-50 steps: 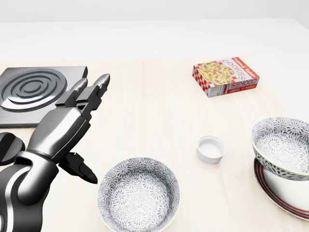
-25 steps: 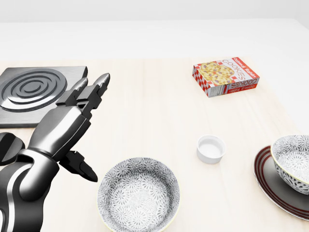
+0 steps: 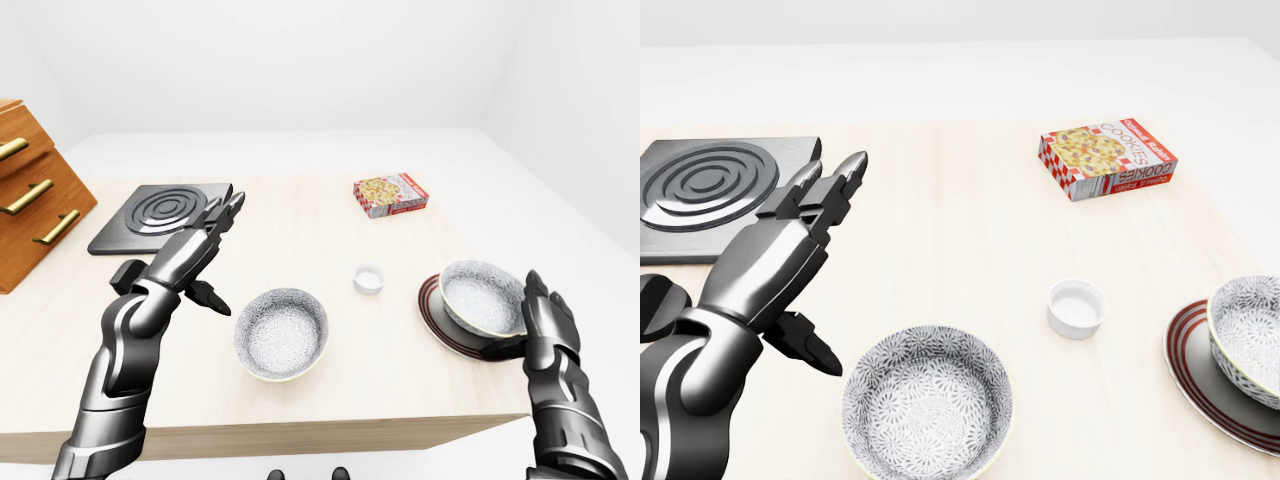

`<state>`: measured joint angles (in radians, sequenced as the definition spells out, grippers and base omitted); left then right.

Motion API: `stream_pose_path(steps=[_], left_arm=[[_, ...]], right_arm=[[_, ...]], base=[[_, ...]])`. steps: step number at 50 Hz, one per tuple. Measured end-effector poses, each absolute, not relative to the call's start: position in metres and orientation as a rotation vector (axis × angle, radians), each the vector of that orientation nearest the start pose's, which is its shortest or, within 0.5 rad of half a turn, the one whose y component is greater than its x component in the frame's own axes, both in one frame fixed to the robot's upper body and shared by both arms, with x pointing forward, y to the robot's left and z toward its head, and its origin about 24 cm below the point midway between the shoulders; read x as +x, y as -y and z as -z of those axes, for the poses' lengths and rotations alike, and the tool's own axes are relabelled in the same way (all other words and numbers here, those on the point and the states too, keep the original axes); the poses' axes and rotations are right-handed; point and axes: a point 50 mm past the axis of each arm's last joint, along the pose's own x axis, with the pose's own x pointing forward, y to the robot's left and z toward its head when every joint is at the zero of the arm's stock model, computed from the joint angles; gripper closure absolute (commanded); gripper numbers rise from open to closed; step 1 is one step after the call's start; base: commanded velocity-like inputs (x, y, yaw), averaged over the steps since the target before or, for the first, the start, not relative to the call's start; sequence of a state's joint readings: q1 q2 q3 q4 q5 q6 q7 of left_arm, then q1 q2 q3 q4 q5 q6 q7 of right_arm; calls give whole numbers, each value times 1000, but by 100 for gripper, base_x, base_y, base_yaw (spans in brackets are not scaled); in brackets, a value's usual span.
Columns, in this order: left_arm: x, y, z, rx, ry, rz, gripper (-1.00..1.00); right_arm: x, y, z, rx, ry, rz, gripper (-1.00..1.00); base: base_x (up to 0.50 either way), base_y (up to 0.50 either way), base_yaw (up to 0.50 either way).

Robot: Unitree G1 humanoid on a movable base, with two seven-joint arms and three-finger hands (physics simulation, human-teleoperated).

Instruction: Pick the akita bowl from table center and place it on the plate.

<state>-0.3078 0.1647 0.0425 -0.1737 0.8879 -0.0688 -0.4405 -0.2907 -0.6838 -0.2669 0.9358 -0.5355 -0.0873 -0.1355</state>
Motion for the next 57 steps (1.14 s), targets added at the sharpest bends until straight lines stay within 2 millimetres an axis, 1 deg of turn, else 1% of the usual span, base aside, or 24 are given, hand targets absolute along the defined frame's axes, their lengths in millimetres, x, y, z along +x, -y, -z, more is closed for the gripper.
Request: stream_pose_path(steps=[4, 8, 13, 17, 25, 30, 38, 41, 44, 50, 57], left_arm=[[292, -145, -150, 1126, 290, 240, -100], [292, -145, -150, 1125, 290, 240, -100], [292, -145, -152, 1124, 291, 238, -100], [292, -144, -152, 1122, 293, 237, -100], [292, -143, -156, 1117, 298, 234, -100], [291, -142, -158, 1114, 301, 233, -100], [295, -142, -161, 1103, 304, 225, -100], [296, -143, -161, 1097, 303, 222, -100], [298, -143, -161, 1089, 303, 217, -100], [295, -143, -162, 1066, 303, 206, -100], [288, -143, -162, 1038, 303, 192, -100]], right_arm=[[239, 397, -34, -1000, -505, 453, -100], [239, 391, -40, -985, -459, 420, -100], [241, 375, -54, -971, -365, 349, -100], [238, 360, -68, -957, -295, 285, -100], [229, 330, -106, -931, -182, 194, -100], [229, 309, -130, -922, -122, 153, -100], [238, 261, -183, -983, 151, 45, -100], [240, 248, -199, -978, 248, 24, -100], [240, 237, -210, -958, 332, 11, -100], [238, 226, -225, -871, 470, 10, -100], [235, 220, -229, -780, 547, 8, -100]], base=[[0, 0, 0], [0, 0, 0], [0, 0, 0], [0, 0, 0], [0, 0, 0], [0, 0, 0], [0, 0, 0], [0, 0, 0], [0, 0, 0], [0, 0, 0], [0, 0, 0]])
